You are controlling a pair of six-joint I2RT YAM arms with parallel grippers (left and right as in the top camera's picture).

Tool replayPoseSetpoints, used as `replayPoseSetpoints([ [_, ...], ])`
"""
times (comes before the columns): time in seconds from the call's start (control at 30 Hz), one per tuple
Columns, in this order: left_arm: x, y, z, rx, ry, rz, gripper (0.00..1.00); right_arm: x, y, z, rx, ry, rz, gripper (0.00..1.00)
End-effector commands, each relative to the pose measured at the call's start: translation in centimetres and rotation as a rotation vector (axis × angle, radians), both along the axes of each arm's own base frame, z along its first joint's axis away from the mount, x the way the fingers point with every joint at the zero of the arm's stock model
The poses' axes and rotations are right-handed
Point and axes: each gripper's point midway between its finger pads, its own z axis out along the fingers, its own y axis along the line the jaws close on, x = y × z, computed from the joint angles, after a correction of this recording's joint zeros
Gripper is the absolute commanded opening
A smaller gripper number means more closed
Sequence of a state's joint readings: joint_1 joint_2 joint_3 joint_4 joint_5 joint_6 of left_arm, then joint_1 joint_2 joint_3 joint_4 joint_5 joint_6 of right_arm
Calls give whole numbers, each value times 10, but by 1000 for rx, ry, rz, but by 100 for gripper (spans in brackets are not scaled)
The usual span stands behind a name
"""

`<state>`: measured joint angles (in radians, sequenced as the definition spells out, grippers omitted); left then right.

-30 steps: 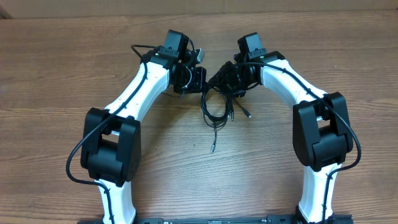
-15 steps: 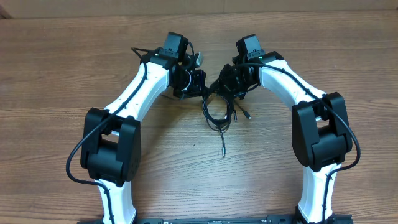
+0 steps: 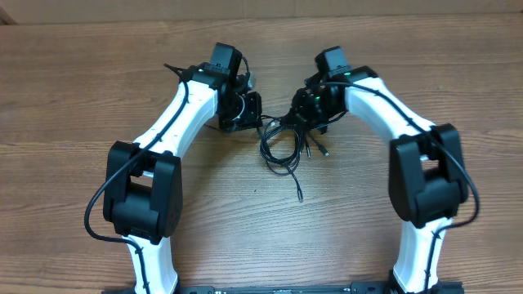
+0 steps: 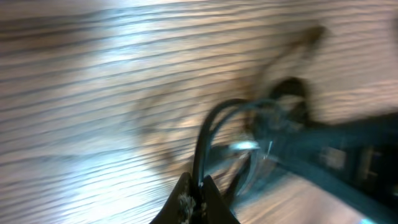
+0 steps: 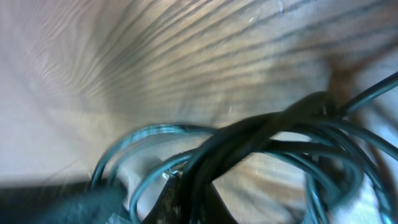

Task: Untangle cables

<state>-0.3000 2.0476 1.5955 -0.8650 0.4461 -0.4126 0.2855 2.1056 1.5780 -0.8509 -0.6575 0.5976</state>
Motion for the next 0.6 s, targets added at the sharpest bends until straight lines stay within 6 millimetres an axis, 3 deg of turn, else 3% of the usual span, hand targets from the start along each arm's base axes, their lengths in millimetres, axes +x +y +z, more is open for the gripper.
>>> replayPoseSetpoints([
  [0.0,11,33,0,114,-47,42,4,-4,-1,81,162,-237,142,4],
  [0.07,6,32,-3,123,-41,10,4,-10,3,116,266,-291,169,4],
  [0.17,1,30,-8,128,-31,-5,4,-14,9,133,346,-303,187,4],
  [0.33,-9,30,-23,146,2,-15,4,-15,-2,108,187,-263,150,4],
  [0.47,-15,38,-34,187,18,-11,4,-16,-30,79,-32,-197,78,4],
  [0.57,-20,39,-37,191,32,-12,4,-16,-37,73,-86,-191,69,4],
])
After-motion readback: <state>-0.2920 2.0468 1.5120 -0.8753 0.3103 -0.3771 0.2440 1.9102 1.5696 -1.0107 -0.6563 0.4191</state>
